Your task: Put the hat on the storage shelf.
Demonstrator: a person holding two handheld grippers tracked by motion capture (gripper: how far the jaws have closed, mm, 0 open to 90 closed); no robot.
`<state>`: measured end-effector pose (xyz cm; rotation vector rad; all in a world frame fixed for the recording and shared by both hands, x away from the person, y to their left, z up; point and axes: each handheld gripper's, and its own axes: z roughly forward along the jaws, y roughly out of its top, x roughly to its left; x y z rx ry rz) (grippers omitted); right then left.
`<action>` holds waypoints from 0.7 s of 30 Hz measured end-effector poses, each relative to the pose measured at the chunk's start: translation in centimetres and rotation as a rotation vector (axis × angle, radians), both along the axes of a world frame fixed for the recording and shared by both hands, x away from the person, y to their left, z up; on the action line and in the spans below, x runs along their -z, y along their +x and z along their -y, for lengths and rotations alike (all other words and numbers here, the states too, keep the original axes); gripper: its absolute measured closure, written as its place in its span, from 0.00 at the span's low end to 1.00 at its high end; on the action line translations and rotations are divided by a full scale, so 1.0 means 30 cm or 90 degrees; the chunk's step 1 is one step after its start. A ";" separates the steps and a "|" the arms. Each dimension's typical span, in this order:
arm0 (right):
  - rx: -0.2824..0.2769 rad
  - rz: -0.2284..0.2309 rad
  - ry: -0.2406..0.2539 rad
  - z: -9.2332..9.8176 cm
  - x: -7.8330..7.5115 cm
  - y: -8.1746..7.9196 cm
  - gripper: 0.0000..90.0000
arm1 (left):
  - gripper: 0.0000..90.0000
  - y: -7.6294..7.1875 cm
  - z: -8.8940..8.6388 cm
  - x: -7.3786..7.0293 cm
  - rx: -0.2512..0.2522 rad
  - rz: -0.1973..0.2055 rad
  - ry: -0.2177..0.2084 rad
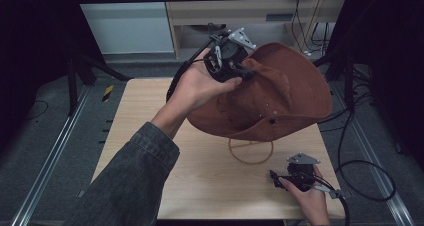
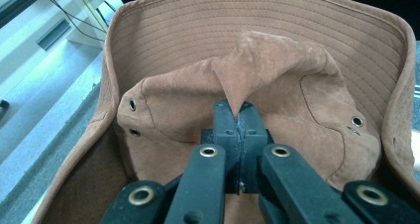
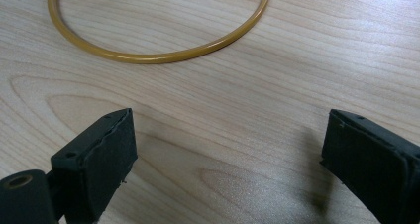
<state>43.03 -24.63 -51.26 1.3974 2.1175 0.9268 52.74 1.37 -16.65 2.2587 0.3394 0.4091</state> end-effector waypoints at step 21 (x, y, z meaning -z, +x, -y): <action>-0.003 0.003 -0.003 0.002 0.000 0.001 0.08 | 0.99 0.048 0.049 0.061 -0.003 -0.017 0.032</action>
